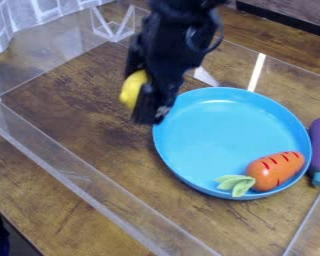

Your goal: Put the lemon on the blue tray

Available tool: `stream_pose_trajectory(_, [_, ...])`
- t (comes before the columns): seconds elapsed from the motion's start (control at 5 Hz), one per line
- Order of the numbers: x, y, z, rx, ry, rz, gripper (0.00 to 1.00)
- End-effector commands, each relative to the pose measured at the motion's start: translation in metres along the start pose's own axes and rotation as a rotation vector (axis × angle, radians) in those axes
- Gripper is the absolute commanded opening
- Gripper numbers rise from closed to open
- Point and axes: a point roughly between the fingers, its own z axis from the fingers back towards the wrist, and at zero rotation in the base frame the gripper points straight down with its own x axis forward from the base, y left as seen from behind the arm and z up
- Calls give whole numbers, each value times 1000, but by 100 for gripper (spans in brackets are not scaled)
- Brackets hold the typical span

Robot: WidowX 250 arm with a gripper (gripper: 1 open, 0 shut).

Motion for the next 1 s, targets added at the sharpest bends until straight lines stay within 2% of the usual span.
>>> stream_pose_trajectory(0.0, [12, 4, 37, 61, -67, -26, 0])
stream_pose_trajectory(0.2, [28, -12, 41, 64, -89, -60, 0])
stream_pose_trajectory(0.4, [36, -23, 34, 65, -96, -77, 0])
stream_pose_trajectory(0.6, [39, -22, 24, 63, -97, -68, 100])
stream_pose_trajectory(0.8, [43, -22, 16, 63, -101, -58, 100])
